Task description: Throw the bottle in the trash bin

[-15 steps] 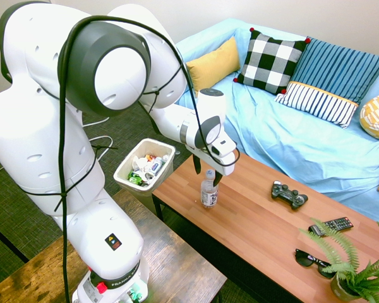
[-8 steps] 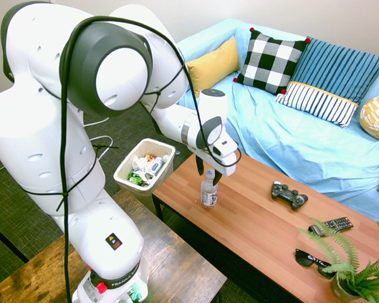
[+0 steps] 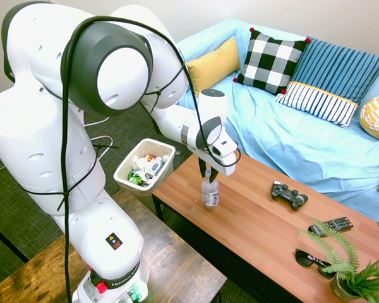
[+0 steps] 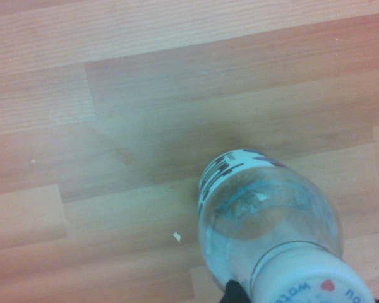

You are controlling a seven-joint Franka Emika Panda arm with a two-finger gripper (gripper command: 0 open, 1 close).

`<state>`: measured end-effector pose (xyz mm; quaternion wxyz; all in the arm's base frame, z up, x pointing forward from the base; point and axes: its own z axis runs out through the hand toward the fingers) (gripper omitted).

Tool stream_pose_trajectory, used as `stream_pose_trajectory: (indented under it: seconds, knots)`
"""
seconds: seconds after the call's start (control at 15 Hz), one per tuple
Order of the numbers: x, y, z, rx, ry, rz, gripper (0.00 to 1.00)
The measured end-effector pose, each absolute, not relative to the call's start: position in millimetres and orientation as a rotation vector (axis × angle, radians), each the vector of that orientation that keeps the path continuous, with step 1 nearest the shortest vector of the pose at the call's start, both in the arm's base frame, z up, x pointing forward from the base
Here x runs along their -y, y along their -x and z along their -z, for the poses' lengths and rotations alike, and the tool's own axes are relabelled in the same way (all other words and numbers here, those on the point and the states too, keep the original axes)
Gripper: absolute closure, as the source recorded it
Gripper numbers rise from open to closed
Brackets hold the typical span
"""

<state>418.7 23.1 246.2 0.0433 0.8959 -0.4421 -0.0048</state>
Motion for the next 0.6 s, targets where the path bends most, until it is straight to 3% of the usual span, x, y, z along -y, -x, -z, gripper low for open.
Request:
stream_pose_trajectory:
  seconds: [0.33,0.6]
  knots:
    - [-35.1,-420.1,-259.5,1.334,-2.771,-0.025,1.0]
    - [-110.3,-407.8,-326.7,1.206,-2.886,-0.187,1.0]
